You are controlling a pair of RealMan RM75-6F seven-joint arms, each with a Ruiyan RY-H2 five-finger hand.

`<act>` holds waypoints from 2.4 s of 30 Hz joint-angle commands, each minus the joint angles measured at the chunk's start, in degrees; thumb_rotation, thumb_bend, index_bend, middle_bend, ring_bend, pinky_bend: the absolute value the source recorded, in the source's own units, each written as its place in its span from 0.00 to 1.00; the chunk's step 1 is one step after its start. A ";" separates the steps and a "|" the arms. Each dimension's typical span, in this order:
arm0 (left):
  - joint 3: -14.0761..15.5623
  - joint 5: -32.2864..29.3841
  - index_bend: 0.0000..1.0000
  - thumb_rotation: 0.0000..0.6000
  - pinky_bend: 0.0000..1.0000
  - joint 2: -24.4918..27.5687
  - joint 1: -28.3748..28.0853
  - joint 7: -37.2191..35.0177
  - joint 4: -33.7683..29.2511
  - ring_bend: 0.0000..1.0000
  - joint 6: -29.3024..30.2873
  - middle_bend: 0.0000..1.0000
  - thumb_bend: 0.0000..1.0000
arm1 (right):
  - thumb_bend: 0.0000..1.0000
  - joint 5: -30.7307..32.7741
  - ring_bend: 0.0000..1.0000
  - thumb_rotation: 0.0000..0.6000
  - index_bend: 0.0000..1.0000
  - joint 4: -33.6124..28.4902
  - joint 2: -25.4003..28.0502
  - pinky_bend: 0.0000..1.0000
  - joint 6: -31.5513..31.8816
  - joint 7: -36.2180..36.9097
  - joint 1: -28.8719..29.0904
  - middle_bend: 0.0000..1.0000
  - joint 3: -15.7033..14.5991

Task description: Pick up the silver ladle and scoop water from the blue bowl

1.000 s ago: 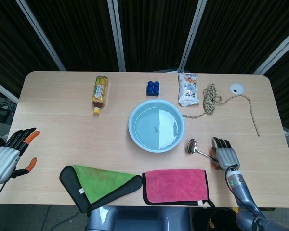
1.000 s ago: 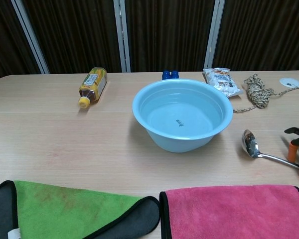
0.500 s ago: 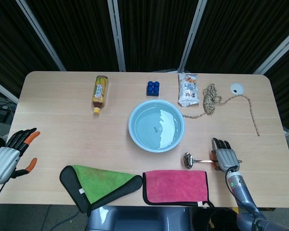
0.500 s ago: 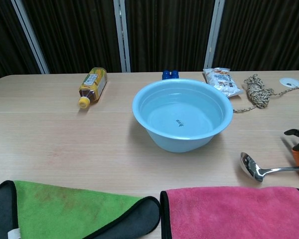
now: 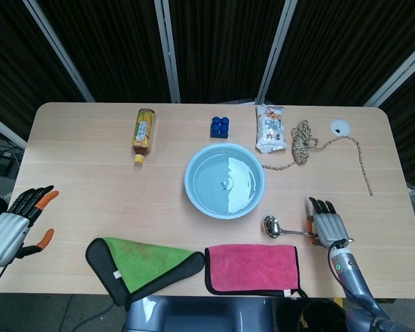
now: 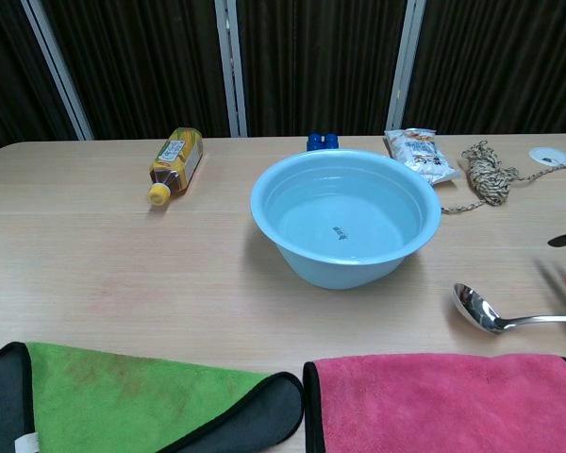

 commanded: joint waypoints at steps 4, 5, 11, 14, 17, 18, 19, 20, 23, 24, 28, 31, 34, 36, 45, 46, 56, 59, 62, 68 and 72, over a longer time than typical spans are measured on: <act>0.22 0.41 0.00 1.00 0.00 -0.04 -0.03 0.18 -0.02 0.00 0.02 0.00 0.47 | 0.39 -0.75 0.00 1.00 0.67 -2.15 1.89 0.00 1.21 1.89 -0.62 0.01 0.24; 0.27 0.50 0.00 1.00 0.00 -0.05 -0.06 0.24 -0.05 0.00 -0.02 0.00 0.47 | 0.39 -0.88 0.00 1.00 0.67 -2.53 2.28 0.00 1.24 2.31 -0.66 0.01 0.27; 0.49 0.67 0.00 1.00 0.00 -0.14 -0.23 0.63 -0.21 0.00 -0.44 0.00 0.47 | 0.39 -1.54 0.00 1.00 0.67 -4.92 4.94 0.00 1.78 3.96 -0.89 0.01 0.47; 0.53 0.70 0.00 1.00 0.00 -0.20 -0.23 1.02 -0.37 0.00 -0.46 0.00 0.47 | 0.39 -1.62 0.00 1.00 0.67 -6.54 6.81 0.00 1.87 4.32 -0.94 0.01 0.61; 0.63 0.81 0.00 1.00 0.00 -0.26 -0.22 1.37 -0.52 0.00 -0.49 0.00 0.47 | 0.39 -1.46 0.00 1.00 0.67 -8.24 8.59 0.00 2.11 4.20 -1.02 0.01 0.83; 0.64 0.84 0.00 1.00 0.00 -0.27 -0.22 1.44 -0.55 0.00 -0.50 0.00 0.47 | 0.39 -1.39 0.00 1.00 0.67 -8.65 8.99 0.00 2.14 4.25 -1.04 0.01 0.91; 0.72 0.98 0.00 1.00 0.00 -0.33 -0.23 1.69 -0.63 0.00 -0.53 0.00 0.47 | 0.39 -1.34 0.00 1.00 0.67 -9.80 10.14 0.00 2.43 4.78 -1.14 0.01 1.22; 0.75 1.04 0.00 1.00 0.00 -0.37 -0.24 1.86 -0.67 0.00 -0.55 0.00 0.47 | 0.39 -1.40 0.00 1.00 0.67 -10.68 11.04 0.00 2.49 5.15 -1.21 0.01 1.31; 0.81 1.11 0.00 1.00 0.00 -0.44 -0.23 2.22 -0.79 0.00 -0.55 0.00 0.47 | 0.39 -1.43 0.00 1.00 0.67 -12.72 13.39 0.00 3.09 4.92 -1.35 0.01 1.57; 0.80 1.09 0.00 1.00 0.00 -0.49 -0.20 2.40 -0.82 0.00 -0.51 0.00 0.47 | 0.39 -1.38 0.00 1.00 0.67 -13.61 14.35 0.00 3.48 4.61 -1.39 0.01 1.78; 0.76 0.87 0.00 1.00 0.00 -0.65 -0.18 3.02 -0.95 0.00 -0.62 0.00 0.47 | 0.39 -1.40 0.00 1.00 0.67 -16.72 17.81 0.00 4.92 2.45 -1.40 0.01 2.38; 0.77 0.66 0.00 1.00 0.00 -0.81 -0.26 3.65 -1.16 0.00 -0.99 0.00 0.47 | 0.39 -0.92 0.00 1.00 0.67 -19.59 20.20 0.00 5.81 0.37 -1.24 0.01 2.99; 0.79 0.55 0.00 1.00 0.00 -0.95 -0.47 4.12 -1.46 0.00 -1.52 0.00 0.47 | 0.39 -0.36 0.00 1.00 0.67 -22.89 22.27 0.00 6.46 -1.73 -1.06 0.01 3.43; 0.80 0.57 0.00 1.00 0.00 -1.00 -0.59 4.21 -1.60 0.00 -1.71 0.00 0.47 | 0.39 -0.23 0.00 1.00 0.67 -25.02 23.31 0.00 6.72 -3.07 -0.87 0.01 3.53; 0.91 0.74 0.00 1.00 0.00 -0.39 -0.92 1.41 -1.21 0.00 -1.66 0.00 0.47 | 0.39 3.33 0.00 1.00 0.67 -35.97 25.65 0.00 6.75 -15.06 2.07 0.01 4.05; 0.92 0.77 0.00 1.00 0.00 -0.28 -0.89 1.04 -1.11 0.00 -1.53 0.00 0.47 | 0.39 3.94 0.00 1.00 0.67 -36.92 25.65 0.00 6.60 -16.28 2.56 0.01 4.17; 0.93 0.52 0.00 1.00 0.00 0.39 -0.77 -1.75 -0.09 0.00 -0.93 0.00 0.47 | 0.39 11.00 0.00 1.00 0.67 -43.40 23.75 0.00 6.65 -26.64 7.94 0.01 5.97; 0.82 0.23 0.00 1.00 0.00 0.52 -0.88 -2.51 0.11 0.00 -1.06 0.00 0.47 | 0.39 13.60 0.00 1.00 0.67 -43.48 22.12 0.00 5.98 -28.69 10.31 0.01 6.72; 0.67 -0.22 0.00 1.00 0.00 0.53 -1.09 -3.11 0.43 0.00 -1.51 0.00 0.47 | 0.39 16.52 0.00 1.00 0.67 -42.78 20.63 0.00 5.48 -30.59 12.72 0.01 7.53; 0.28 -1.38 0.00 1.00 0.00 0.41 -1.60 -3.61 0.86 0.00 -2.70 0.00 0.47 | 0.39 21.06 0.00 1.00 0.67 -40.54 18.06 0.00 4.37 -32.67 16.70 0.01 8.28; 0.10 -2.06 0.00 1.00 0.00 0.28 -1.89 -3.45 0.94 0.00 -3.53 0.00 0.47 | 0.39 23.32 0.00 1.00 0.67 -38.20 16.50 0.00 3.29 -33.17 19.15 0.01 8.65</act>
